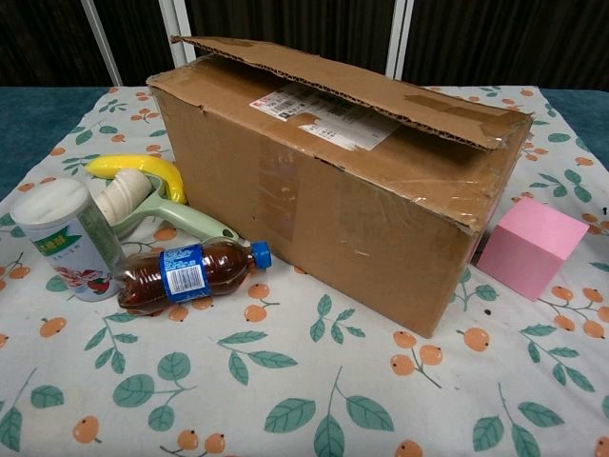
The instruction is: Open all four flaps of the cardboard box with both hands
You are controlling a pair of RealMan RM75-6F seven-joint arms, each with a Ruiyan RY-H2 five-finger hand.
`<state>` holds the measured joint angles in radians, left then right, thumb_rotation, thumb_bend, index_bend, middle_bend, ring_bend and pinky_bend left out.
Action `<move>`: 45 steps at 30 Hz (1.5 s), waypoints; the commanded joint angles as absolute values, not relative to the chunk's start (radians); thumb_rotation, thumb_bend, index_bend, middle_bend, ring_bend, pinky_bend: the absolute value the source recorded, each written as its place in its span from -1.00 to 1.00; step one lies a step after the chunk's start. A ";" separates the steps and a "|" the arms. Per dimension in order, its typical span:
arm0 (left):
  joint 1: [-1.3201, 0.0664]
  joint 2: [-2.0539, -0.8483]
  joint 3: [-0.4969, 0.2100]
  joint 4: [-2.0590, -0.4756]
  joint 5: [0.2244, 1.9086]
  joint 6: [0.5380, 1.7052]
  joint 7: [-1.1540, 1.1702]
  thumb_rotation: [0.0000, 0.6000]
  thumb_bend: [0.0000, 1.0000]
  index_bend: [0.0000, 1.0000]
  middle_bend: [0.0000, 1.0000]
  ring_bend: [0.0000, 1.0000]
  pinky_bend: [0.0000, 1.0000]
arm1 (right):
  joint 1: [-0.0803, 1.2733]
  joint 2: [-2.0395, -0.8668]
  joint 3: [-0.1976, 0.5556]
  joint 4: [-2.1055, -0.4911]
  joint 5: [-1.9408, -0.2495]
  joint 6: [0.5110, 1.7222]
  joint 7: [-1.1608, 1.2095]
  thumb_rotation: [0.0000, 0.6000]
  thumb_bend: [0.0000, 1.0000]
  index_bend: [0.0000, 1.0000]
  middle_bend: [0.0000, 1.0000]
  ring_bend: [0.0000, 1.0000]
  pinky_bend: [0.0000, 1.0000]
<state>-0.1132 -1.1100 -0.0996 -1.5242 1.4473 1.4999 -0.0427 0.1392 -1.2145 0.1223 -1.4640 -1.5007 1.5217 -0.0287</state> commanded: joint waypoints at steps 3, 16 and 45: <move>-0.111 -1.109 -0.101 -1.524 1.444 1.503 -0.045 1.00 -0.81 -1.00 -1.00 -1.00 -1.00 | 0.141 -1.215 0.121 -1.463 -1.506 1.522 -0.031 1.00 -0.56 -1.00 -1.00 -1.00 -0.59; -0.114 -1.105 -0.111 -1.543 1.415 1.483 -0.058 1.00 -0.81 -1.00 -1.00 -1.00 -1.00 | 0.139 -1.222 0.131 -1.456 -1.486 1.521 -0.031 1.00 -0.56 -1.00 -1.00 -1.00 -0.59; -0.380 -0.962 -0.270 -1.892 1.322 1.256 0.254 1.00 -0.80 -1.00 -1.00 -1.00 -1.00 | 0.150 -1.238 0.161 -1.459 -1.417 1.478 0.015 1.00 -0.56 -1.00 -1.00 -1.00 -0.59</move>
